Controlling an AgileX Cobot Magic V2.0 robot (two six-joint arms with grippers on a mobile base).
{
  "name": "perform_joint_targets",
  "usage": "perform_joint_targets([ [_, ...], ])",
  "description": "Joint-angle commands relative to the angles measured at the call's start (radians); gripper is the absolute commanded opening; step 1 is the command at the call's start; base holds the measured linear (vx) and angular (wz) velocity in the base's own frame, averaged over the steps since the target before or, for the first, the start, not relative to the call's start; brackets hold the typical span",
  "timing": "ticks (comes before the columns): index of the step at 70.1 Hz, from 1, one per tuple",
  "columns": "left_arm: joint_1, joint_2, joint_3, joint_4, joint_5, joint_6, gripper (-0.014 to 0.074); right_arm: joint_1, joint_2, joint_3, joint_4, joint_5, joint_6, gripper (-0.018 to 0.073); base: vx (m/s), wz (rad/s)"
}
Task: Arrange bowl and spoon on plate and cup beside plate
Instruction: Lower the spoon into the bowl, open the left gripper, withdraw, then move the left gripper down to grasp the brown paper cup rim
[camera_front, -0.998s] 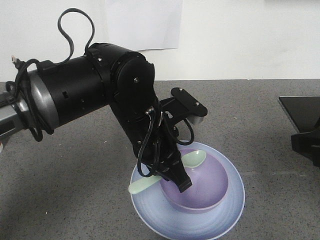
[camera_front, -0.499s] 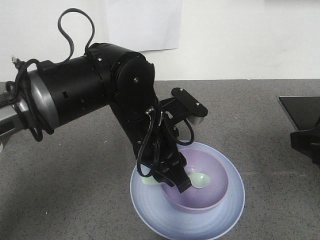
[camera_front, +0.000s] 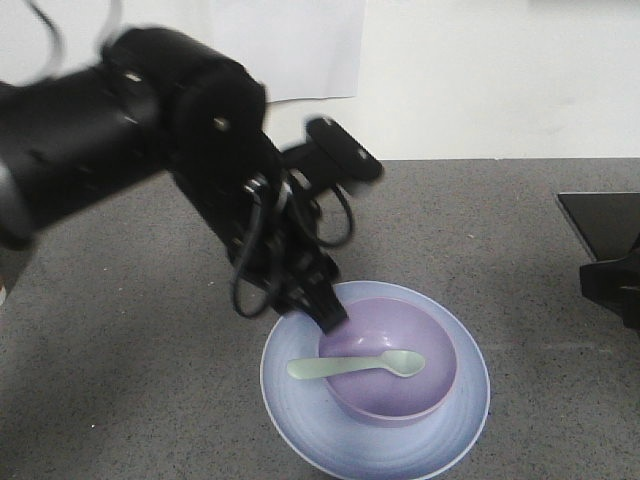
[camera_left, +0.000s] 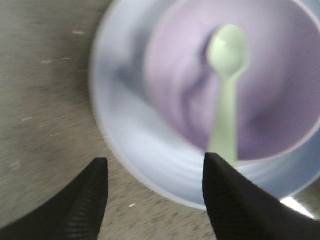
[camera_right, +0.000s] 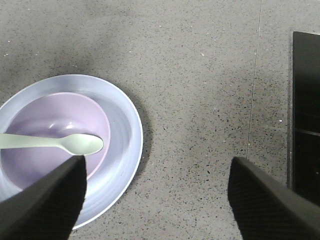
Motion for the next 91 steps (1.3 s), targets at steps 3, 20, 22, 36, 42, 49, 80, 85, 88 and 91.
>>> perform_joint_targets([
  [3, 0.075, -0.123, -0.032, 0.098, 0.005, -0.059, 0.0412, -0.004, -0.001, -0.025, -0.007, -0.068, 0.000, 0.0570, 0.00, 0.00],
  [20, 0.385, -0.225, -0.031, 0.120, 0.005, -0.066, 0.0412, -0.004, -0.001, -0.025, -0.007, -0.065, 0.000, 0.0570, 0.00, 0.00],
  [22, 0.423, -0.232, -0.031, 0.119, 0.005, -0.069, 0.0412, -0.004, -0.001, -0.025, -0.007, -0.065, 0.000, 0.0570, 0.00, 0.00],
  [36, 0.676, -0.229, -0.031, 0.119, -0.002, -0.123, 0.0412, -0.004, -0.001, -0.025, -0.007, -0.064, 0.000, 0.0570, 0.00, 0.00],
  [42, 0.757, -0.230, -0.031, 0.119, -0.013, -0.158, 0.0412, -0.004, -0.001, -0.025, -0.007, -0.065, 0.000, 0.0570, 0.00, 0.00],
  [49, 0.842, -0.230, -0.031, 0.119, -0.020, -0.184, 0.0412, -0.004, -0.001, -0.025, -0.007, -0.065, 0.000, 0.0570, 0.00, 0.00],
  [80, 1.009, -0.149, -0.021, 0.108, -0.058, -0.224, 0.0412, -0.004, -0.001, -0.025, -0.007, -0.067, 0.000, 0.0570, 0.00, 0.00],
  [85, 1.026, -0.130, -0.019, 0.088, -0.058, -0.223, 0.0412, -0.004, -0.001, -0.025, -0.007, -0.067, 0.000, 0.0570, 0.00, 0.00],
  [88, 1.033, -0.118, -0.019, 0.082, -0.056, -0.223, 0.0412, -0.004, -0.001, -0.025, -0.007, -0.069, 0.000, 0.0570, 0.00, 0.00],
  [91, 1.036, -0.106, -0.019, 0.072, -0.054, -0.223, 0.0412, -0.004, -0.001, -0.025, -0.007, -0.069, 0.000, 0.0570, 0.00, 0.00],
])
